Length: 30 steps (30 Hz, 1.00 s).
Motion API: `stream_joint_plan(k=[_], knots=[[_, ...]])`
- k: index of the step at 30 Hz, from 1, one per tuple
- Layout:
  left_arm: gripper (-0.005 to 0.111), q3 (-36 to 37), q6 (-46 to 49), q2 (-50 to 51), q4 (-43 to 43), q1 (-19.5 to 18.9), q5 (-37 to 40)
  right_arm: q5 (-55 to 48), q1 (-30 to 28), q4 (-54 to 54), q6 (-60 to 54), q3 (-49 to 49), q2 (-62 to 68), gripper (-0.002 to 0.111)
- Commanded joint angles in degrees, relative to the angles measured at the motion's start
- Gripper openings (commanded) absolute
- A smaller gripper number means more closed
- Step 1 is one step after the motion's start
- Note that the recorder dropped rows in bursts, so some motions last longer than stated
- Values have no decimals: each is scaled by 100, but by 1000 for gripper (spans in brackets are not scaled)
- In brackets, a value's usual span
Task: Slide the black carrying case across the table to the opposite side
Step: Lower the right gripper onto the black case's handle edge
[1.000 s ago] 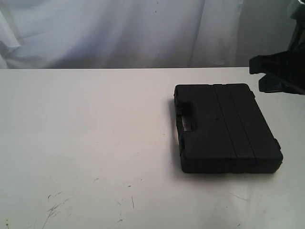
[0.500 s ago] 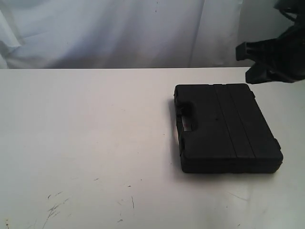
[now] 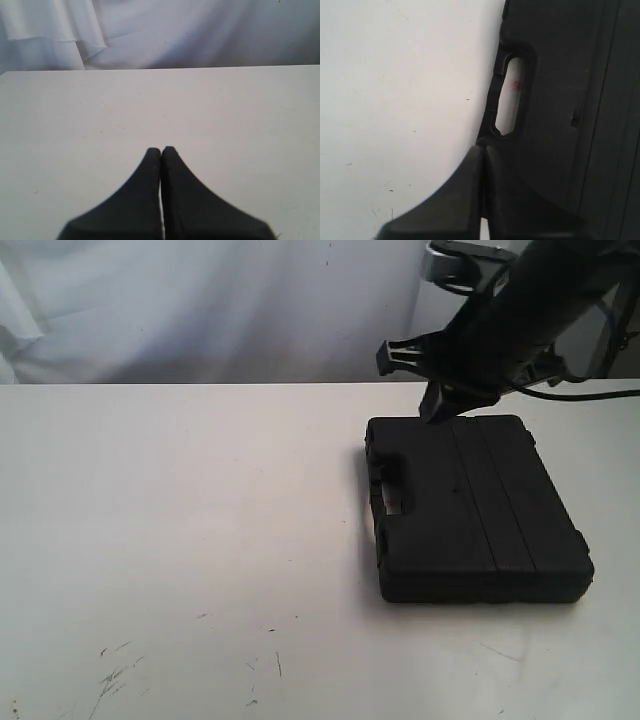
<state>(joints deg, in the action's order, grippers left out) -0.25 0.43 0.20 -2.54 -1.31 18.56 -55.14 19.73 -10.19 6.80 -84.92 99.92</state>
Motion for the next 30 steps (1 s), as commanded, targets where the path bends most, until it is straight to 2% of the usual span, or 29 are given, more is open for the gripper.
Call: stream_joint_plan(k=[1,7,15,30], knots=[[0,25,2,-20,33,-2,-35,-384,165,121,168,-701,546,0],[0,25,2,-20,33,-2,-35,-1005,311,368,441,-1694,1348,0],[0,25,2,-20,33,-2,-35,-1428,315,514,645,-2498,2285,0],[0,25,2,-20,33,-2,-35,-1482,439,1171,1468,-3153,3370,0]])
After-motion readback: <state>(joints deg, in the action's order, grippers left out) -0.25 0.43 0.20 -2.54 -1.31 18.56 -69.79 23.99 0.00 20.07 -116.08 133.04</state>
